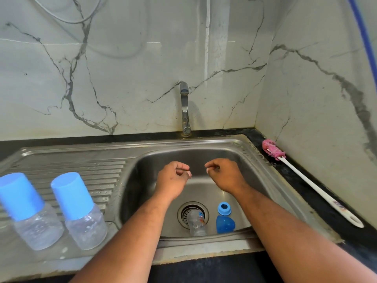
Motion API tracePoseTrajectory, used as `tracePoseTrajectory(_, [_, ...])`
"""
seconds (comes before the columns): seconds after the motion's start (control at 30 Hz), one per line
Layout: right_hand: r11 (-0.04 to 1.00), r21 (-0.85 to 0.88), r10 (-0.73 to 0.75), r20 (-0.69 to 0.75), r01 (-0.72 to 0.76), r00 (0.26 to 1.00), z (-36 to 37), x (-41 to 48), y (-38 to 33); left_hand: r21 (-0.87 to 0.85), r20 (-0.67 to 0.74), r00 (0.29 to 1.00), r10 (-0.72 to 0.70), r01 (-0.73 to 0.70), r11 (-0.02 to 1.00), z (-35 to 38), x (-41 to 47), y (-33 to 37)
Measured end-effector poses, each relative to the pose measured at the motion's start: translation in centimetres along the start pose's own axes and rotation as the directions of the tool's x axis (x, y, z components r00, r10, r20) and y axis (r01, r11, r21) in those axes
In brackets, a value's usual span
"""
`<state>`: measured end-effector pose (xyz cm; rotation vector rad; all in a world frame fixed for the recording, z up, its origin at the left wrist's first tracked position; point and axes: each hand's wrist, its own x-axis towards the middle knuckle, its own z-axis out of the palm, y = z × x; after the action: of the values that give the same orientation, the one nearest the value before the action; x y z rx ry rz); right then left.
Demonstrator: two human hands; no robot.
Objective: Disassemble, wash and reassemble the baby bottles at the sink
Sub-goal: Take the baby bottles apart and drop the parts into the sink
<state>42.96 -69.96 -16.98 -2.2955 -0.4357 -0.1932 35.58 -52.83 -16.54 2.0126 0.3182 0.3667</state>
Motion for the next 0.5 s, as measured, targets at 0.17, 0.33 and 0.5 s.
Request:
tracePoseTrajectory(0.17, [0.983, -0.068, -0.173, 0.004, 0.173, 0.985, -0.7, -2.1, -1.8, 0.082, -0.103, 0.97, 0.221, -0.213, 0.974, -0.8, -2.8, 1.7])
tracePoseTrajectory(0.33, [0.936, -0.22, -0.266, 0.069, 0.274, 0.962, -0.9, -3.6, -3.1, 0.405, -0.195, 0.775, 0.602, -0.495, 0.769, -3.0, -8.0, 5.0])
tracePoseTrajectory(0.5, [0.869, -0.349, -0.307, 0.178, 0.352, 0.935, -0.5, -4.7, -4.0, 0.698, -0.276, 0.593, 0.756, -0.418, 0.582, -8.4, -11.9, 7.1])
